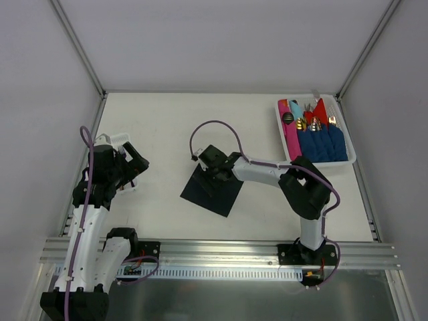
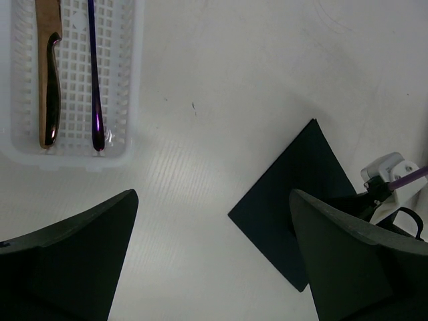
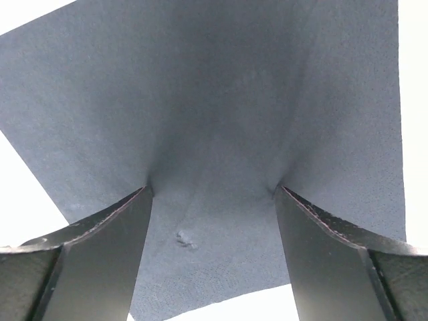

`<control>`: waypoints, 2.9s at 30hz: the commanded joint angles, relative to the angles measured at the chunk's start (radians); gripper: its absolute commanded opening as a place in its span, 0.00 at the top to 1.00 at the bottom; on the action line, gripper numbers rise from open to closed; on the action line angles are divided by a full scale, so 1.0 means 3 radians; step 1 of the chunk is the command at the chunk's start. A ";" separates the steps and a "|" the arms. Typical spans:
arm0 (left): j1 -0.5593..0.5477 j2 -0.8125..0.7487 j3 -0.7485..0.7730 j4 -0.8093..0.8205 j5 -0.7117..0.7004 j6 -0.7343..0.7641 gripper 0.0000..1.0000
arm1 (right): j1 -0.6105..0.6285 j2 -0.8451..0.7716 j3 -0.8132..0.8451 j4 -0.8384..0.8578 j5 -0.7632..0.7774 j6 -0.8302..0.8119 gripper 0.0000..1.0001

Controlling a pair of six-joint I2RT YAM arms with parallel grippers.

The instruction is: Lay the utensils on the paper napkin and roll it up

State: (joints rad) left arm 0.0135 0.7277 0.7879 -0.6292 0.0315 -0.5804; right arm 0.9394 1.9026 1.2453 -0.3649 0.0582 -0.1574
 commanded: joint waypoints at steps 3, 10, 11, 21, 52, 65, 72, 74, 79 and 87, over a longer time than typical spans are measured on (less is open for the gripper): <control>-0.0004 0.0003 0.0017 0.0001 -0.0166 0.0043 0.01 | -0.0002 0.0259 0.0251 -0.0159 -0.0551 -0.0895 0.22; -0.0004 0.0059 0.0083 0.0001 -0.0115 0.0119 0.01 | 0.0003 0.0208 0.0369 -0.0777 -0.1216 -0.2486 0.18; -0.0004 0.0059 0.0089 0.0001 -0.0115 0.0125 0.01 | 0.0003 0.0178 0.0329 -0.0788 -0.1242 -0.2801 0.17; -0.0004 0.0060 0.0160 0.0027 -0.0007 0.0125 0.01 | -0.0079 -0.0538 0.0681 -0.0595 -0.1202 -0.1624 0.10; -0.0004 -0.0048 0.0068 0.0021 -0.0233 -0.0192 0.01 | -0.0120 0.0463 0.0814 -0.0829 0.0251 0.1537 0.20; -0.0004 0.0141 0.0089 0.0021 0.0033 0.0032 0.01 | -0.0293 0.0750 0.1100 -0.0798 -0.0347 0.0178 0.16; -0.0004 0.0376 0.0119 0.0022 0.0207 0.0104 0.01 | -0.0401 0.0980 0.1509 -0.0931 -0.0434 -0.0416 0.15; -0.0004 0.0432 0.0140 0.0021 0.0222 0.0114 0.01 | -0.0441 0.1077 0.1601 -0.0992 -0.0388 -0.0442 0.15; 0.0001 0.0530 0.0170 0.0016 0.0263 0.0104 0.01 | -0.0518 0.1225 0.1847 -0.1069 -0.0342 -0.0427 0.15; 0.0031 0.0683 0.0247 -0.0096 0.0079 0.0094 0.02 | -0.0580 0.1149 0.1827 -0.1115 -0.0454 -0.0324 0.14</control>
State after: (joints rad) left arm 0.0147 0.9234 0.8165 -0.6365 0.0742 -0.5667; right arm 0.7708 2.2433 1.8019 -0.6556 -0.0471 -0.2535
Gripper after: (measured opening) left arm 0.984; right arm 0.856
